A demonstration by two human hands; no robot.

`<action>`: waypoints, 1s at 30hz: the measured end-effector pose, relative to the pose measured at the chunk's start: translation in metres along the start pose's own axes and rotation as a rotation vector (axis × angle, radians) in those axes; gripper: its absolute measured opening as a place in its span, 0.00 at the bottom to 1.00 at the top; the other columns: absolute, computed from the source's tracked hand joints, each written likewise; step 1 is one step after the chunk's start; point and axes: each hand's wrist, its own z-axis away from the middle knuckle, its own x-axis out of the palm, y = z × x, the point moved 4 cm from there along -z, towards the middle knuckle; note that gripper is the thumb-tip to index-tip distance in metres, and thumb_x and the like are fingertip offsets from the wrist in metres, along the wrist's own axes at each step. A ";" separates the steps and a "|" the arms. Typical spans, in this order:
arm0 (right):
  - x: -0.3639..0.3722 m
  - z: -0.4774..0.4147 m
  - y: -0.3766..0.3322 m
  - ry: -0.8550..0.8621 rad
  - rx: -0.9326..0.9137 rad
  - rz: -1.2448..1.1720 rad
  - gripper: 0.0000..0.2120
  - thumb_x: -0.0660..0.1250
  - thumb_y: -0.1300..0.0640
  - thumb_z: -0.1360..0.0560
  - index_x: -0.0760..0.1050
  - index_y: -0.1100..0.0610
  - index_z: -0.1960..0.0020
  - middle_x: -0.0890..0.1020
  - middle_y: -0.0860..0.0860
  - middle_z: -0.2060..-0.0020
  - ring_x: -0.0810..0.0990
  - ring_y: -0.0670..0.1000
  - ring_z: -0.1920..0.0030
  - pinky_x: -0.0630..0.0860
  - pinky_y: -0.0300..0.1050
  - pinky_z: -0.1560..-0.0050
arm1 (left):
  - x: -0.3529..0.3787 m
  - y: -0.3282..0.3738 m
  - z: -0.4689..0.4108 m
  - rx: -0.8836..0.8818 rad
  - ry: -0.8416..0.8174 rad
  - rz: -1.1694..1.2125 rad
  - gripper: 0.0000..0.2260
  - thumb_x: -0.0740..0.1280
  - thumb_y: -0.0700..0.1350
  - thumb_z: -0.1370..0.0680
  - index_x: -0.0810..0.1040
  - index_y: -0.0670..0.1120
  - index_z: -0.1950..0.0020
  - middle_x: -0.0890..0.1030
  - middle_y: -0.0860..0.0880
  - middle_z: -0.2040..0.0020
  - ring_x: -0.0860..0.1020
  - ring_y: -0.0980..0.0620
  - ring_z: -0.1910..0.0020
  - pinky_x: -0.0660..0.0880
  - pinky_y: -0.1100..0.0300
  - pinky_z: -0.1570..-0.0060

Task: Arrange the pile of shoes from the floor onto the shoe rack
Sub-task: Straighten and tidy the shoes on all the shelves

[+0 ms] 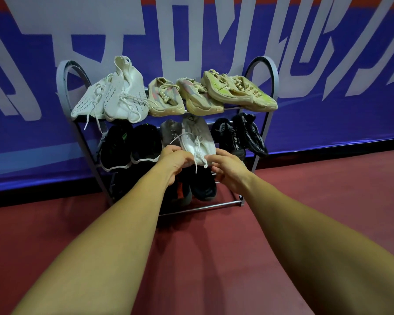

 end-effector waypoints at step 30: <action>-0.025 -0.033 0.006 0.293 0.027 0.296 0.05 0.66 0.57 0.23 0.77 0.54 0.47 0.85 0.57 0.52 0.73 0.47 0.69 0.64 0.38 0.76 | 0.023 -0.009 -0.037 0.182 0.173 -0.630 0.15 0.74 0.60 0.37 0.79 0.54 0.58 0.84 0.50 0.53 0.77 0.44 0.41 0.74 0.47 0.39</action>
